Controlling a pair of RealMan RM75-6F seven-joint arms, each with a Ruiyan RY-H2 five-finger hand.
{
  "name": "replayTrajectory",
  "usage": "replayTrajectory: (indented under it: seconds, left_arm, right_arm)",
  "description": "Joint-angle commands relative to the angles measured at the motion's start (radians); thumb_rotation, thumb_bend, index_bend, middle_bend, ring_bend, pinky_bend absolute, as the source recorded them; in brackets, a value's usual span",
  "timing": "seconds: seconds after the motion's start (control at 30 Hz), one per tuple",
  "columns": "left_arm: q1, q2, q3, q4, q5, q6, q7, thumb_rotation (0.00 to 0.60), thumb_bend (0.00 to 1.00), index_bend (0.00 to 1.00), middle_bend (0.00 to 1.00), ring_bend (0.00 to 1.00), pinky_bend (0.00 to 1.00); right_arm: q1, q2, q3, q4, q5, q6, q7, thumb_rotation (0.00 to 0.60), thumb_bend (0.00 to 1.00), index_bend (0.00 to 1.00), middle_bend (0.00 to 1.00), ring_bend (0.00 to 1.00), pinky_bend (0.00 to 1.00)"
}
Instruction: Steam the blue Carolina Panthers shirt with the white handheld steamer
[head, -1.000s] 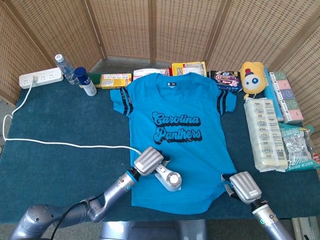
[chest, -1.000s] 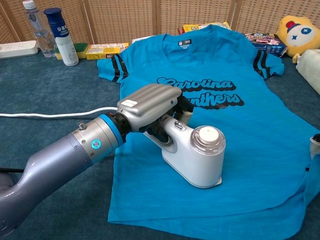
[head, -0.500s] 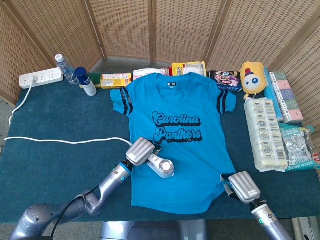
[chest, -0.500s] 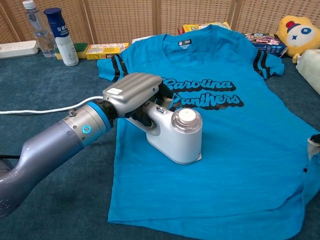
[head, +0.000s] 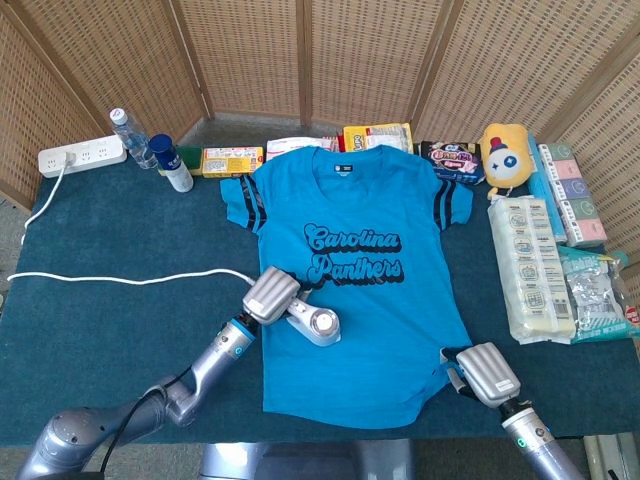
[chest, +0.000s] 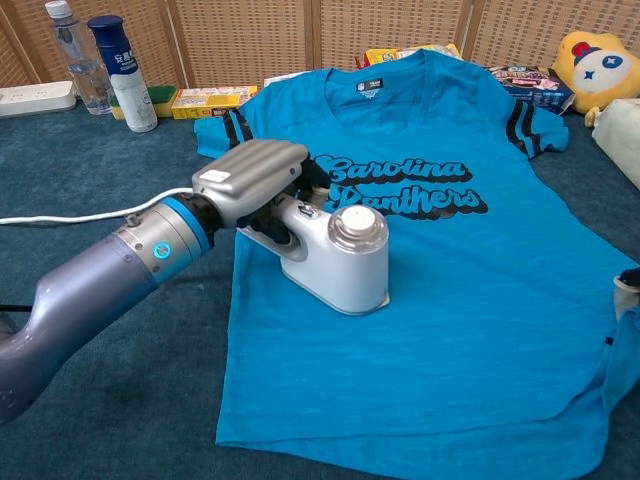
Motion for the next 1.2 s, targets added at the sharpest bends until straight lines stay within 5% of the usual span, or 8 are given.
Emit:
replayTrajectory:
  seconds: [0.03, 0.57, 1.2]
  left_arm:
    - [0.001, -0.009, 0.007, -0.007, 0.007, 0.004, -0.003, 0.6, 0.33, 0.8, 0.77, 0.69, 0.77]
    - [-0.012, -0.024, 0.022, -0.02, 0.039, 0.016, 0.001, 0.6, 0.33, 0.8, 0.77, 0.69, 0.77]
    - [-0.078, -0.104, -0.088, 0.182, -0.058, -0.05, 0.016, 0.6, 0.32, 0.8, 0.77, 0.69, 0.77]
  right_arm:
    - [-0.001, 0.001, -0.001, 0.0, 0.0, 0.001, -0.001, 0.6, 0.61, 0.63, 0.62, 0.69, 0.83]
    - [-0.004, 0.004, -0.001, 0.004, 0.004, 0.001, 0.003, 0.6, 0.61, 0.63, 0.62, 0.69, 0.83]
    - [-0.003, 0.007, 0.003, 0.005, 0.016, -0.009, 0.002, 0.6, 0.61, 0.63, 0.62, 0.7, 0.83]
